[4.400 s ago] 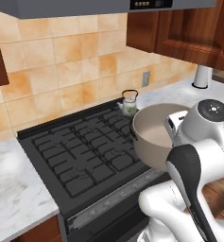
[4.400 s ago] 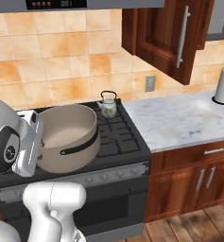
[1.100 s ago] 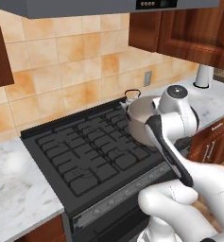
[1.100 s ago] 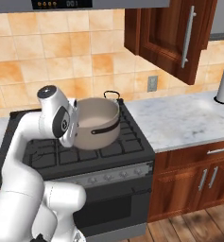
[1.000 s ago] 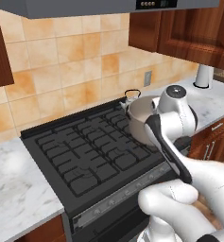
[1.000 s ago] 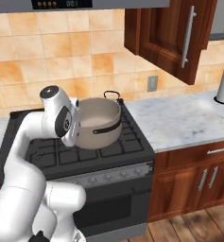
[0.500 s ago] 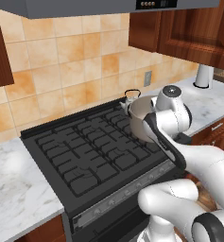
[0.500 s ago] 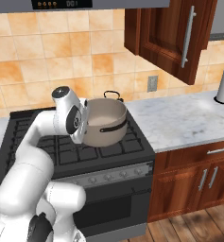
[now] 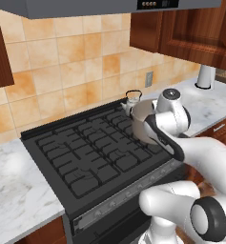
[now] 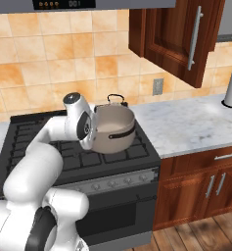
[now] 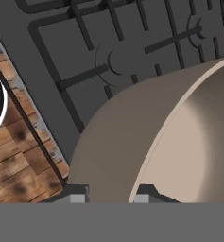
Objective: Pick the kettle from the cabinet and place it on a stove burner. Then pick the pot from the counter and place it on another stove burner. Finally, turn both burners on.
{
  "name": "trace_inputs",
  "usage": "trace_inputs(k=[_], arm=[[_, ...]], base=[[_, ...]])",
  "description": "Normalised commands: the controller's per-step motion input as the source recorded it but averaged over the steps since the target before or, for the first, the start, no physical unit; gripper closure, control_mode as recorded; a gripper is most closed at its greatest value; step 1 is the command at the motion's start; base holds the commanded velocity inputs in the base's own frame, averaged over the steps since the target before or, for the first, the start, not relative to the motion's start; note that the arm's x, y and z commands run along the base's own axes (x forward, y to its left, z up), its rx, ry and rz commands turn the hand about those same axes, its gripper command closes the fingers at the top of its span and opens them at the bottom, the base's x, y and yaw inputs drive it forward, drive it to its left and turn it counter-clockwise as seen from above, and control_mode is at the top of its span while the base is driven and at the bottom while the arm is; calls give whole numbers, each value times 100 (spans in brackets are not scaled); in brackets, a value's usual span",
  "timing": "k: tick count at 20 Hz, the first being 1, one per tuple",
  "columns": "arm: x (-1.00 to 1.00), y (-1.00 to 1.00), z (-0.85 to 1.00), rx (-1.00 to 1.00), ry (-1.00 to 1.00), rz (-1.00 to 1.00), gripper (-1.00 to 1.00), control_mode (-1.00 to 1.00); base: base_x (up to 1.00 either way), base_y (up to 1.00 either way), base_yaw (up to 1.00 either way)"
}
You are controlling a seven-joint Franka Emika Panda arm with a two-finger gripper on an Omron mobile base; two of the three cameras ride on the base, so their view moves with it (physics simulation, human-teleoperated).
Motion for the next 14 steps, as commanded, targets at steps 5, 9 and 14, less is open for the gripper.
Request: trace_inputs(k=[5, 9, 14], arm=[[20, -19, -16, 0, 0, 0, 100, -100], [21, -17, -14, 0, 0, 0, 100, -100], [22, -15, -11, 0, 0, 0, 100, -100]], base=[[0, 0, 0], [0, 0, 0], [0, 0, 0]])
